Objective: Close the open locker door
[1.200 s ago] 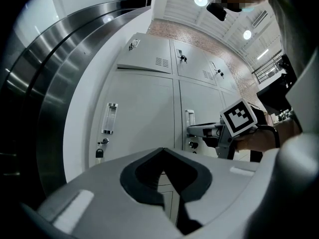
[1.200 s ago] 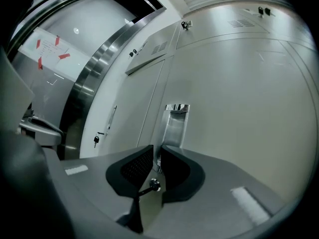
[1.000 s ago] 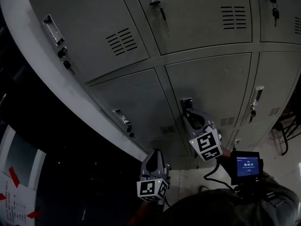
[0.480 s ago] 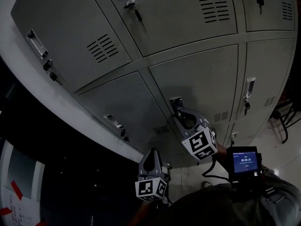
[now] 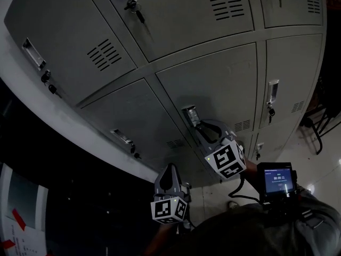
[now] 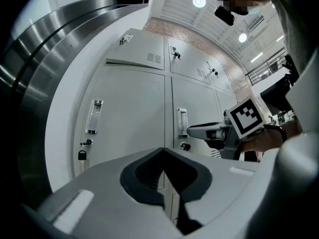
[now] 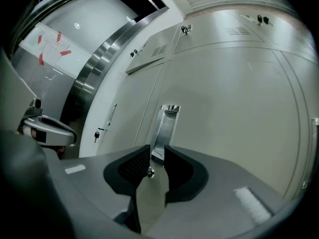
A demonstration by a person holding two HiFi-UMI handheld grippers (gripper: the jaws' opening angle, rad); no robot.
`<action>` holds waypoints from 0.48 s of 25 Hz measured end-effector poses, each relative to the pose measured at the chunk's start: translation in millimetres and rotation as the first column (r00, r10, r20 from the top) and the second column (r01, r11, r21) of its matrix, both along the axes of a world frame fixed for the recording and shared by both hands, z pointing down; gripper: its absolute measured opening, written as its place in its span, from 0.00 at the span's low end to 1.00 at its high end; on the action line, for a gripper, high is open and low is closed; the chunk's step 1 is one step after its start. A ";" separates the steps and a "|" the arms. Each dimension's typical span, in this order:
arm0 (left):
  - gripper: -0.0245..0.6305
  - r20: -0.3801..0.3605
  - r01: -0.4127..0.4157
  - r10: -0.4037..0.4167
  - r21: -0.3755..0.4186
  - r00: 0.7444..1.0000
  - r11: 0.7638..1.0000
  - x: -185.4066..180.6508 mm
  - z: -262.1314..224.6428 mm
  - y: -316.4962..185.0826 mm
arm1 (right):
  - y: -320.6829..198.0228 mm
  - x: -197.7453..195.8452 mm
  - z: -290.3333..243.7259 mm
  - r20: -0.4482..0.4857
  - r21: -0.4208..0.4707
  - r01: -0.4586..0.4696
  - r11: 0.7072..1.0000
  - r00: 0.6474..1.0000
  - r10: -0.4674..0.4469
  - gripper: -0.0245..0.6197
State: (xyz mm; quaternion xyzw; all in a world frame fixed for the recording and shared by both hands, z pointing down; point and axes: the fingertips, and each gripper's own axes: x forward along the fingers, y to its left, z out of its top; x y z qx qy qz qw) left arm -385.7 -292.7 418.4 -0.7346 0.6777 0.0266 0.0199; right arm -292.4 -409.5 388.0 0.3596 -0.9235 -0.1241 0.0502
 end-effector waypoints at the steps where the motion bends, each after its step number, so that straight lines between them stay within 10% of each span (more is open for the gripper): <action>1: 0.04 0.000 -0.008 0.008 0.002 1.000 1.000 2.7 0.3 0.2 | 1.9 5.7 0.0 -0.002 -0.003 -0.010 1.000 1.000 0.010 0.19; 12: 0.04 -0.007 -0.070 0.070 0.007 0.997 0.997 54.1 -5.5 32.9 | 68.3 91.9 0.1 -0.027 -0.028 -0.130 0.991 0.991 0.130 0.17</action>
